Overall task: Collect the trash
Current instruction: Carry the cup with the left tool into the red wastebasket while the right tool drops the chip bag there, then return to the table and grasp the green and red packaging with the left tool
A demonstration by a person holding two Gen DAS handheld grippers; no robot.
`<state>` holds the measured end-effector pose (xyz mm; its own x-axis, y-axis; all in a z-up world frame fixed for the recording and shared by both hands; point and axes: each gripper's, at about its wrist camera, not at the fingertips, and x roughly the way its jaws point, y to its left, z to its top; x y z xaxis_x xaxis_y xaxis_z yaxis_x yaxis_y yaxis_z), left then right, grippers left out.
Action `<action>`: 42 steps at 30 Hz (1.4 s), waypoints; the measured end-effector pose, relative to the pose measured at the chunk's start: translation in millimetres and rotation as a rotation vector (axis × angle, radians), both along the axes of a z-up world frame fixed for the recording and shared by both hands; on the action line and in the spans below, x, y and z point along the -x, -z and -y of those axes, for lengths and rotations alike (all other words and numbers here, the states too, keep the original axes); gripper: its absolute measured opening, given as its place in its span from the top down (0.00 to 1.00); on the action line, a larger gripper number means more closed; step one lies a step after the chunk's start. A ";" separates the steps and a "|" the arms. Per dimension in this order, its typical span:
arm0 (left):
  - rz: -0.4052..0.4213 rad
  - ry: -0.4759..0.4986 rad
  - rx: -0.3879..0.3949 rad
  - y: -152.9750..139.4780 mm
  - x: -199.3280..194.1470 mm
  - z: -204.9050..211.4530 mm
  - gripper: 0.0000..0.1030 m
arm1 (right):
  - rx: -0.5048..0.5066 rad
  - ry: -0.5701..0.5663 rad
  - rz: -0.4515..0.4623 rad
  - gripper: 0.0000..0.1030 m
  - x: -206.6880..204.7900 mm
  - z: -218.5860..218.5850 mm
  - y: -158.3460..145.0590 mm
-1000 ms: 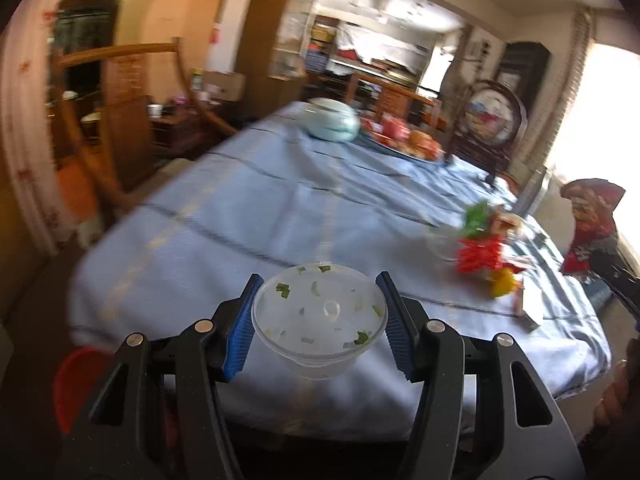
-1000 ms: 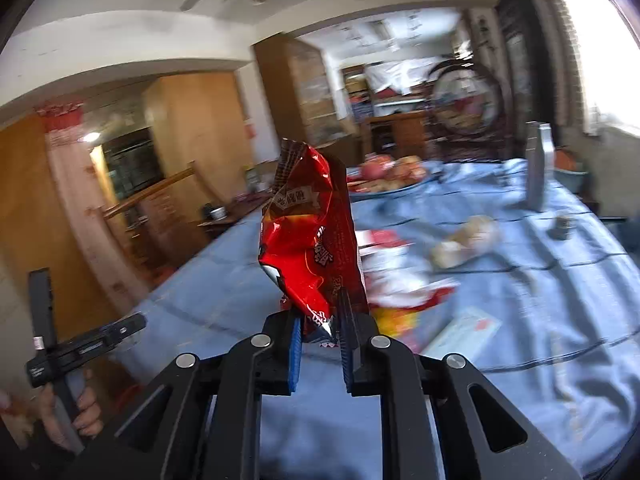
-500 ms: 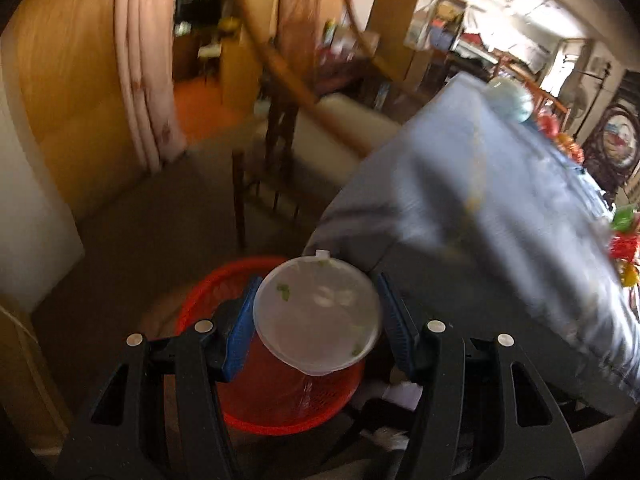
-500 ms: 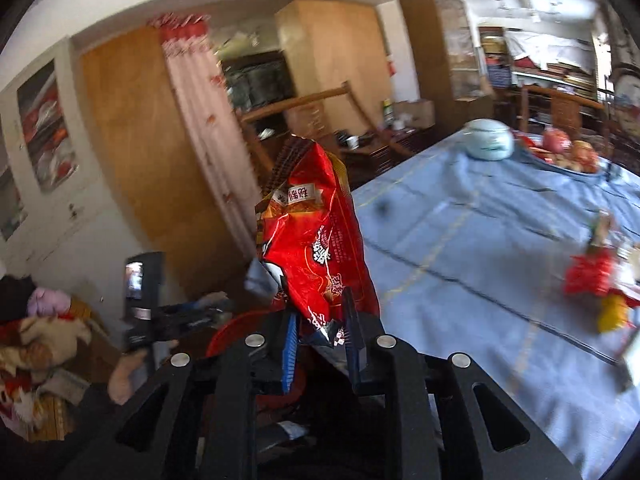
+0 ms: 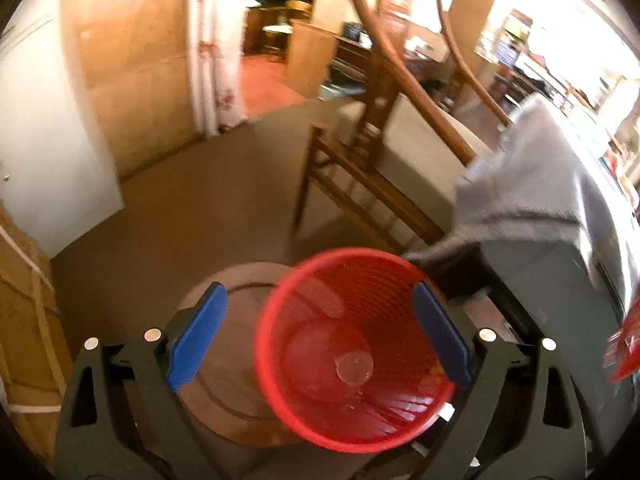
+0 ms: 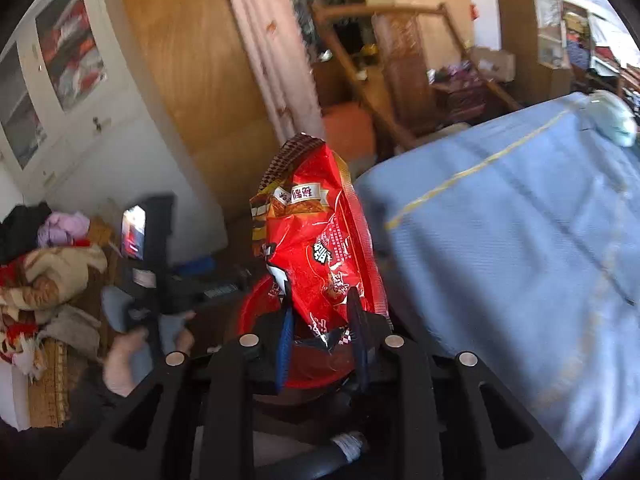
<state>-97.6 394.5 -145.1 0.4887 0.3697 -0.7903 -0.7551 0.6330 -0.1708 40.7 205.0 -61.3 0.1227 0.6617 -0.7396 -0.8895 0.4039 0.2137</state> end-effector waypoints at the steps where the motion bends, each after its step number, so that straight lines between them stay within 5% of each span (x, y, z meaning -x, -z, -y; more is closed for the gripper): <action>1: 0.006 -0.023 -0.006 -0.8 6.6 -5.2 0.12 | 0.011 -0.017 -0.002 0.72 1.2 -9.0 5.7; 3: 0.019 -0.065 -0.017 0.5 19.0 -19.8 0.11 | 0.033 -0.047 0.001 0.45 3.5 -26.9 16.7; 4: 0.021 -0.086 -0.021 0.2 25.2 -24.7 0.10 | 0.043 -0.046 0.014 0.41 5.2 -33.7 21.1; 12: 0.054 -0.083 0.022 0.7 36.3 -37.4 0.08 | 0.015 -0.013 0.041 0.37 -0.3 -21.9 13.7; 21: 0.102 0.071 -0.140 -54.8 2.2 21.9 0.08 | -0.099 0.119 0.118 0.19 -7.3 48.2 -21.7; 33: 0.170 0.453 -0.274 -116.2 -71.2 190.2 0.07 | -0.258 0.505 0.265 0.06 -16.1 232.5 -73.9; 42: 0.175 0.733 -0.264 -127.7 -128.7 310.6 0.06 | -0.345 0.884 0.313 0.05 -30.2 399.7 -68.4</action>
<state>31.1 83.8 -17.4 0.7885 0.0708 -0.6109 -0.1070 0.9940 -0.0230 70.9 -194.7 7.2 0.8312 0.4110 -0.3744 -0.3354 0.9078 0.2520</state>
